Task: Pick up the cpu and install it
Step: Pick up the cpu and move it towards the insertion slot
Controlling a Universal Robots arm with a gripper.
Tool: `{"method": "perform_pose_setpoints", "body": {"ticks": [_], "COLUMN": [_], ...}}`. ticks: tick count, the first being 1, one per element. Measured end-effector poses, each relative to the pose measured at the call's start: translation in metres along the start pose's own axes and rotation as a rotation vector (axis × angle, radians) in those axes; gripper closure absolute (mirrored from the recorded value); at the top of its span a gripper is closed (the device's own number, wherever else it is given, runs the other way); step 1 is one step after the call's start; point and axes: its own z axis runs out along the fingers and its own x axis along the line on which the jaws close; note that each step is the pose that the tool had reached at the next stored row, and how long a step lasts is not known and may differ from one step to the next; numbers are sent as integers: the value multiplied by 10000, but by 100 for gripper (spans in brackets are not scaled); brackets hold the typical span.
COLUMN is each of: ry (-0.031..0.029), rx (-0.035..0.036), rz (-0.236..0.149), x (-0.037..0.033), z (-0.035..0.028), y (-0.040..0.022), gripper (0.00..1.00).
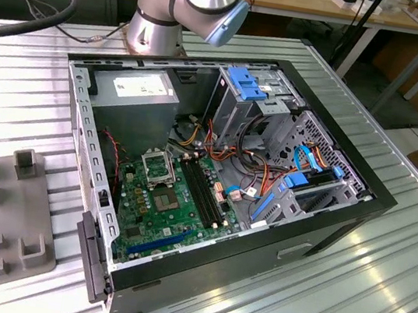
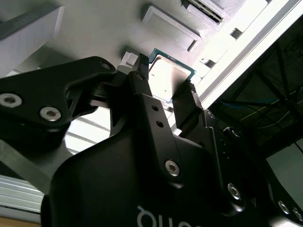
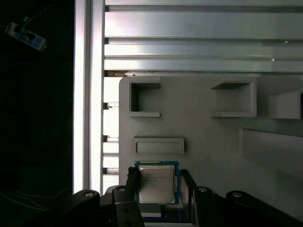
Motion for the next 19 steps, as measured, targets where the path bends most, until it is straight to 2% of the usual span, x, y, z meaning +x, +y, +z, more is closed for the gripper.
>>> {"method": "perform_pose_setpoints", "body": {"ticks": [9, 19], "ry": [3, 3], "rx": [1, 1], "rz": [0, 0], "x": [1, 3], "z": [-17, -71], "y": [1, 3], "gripper": [54, 54]}}
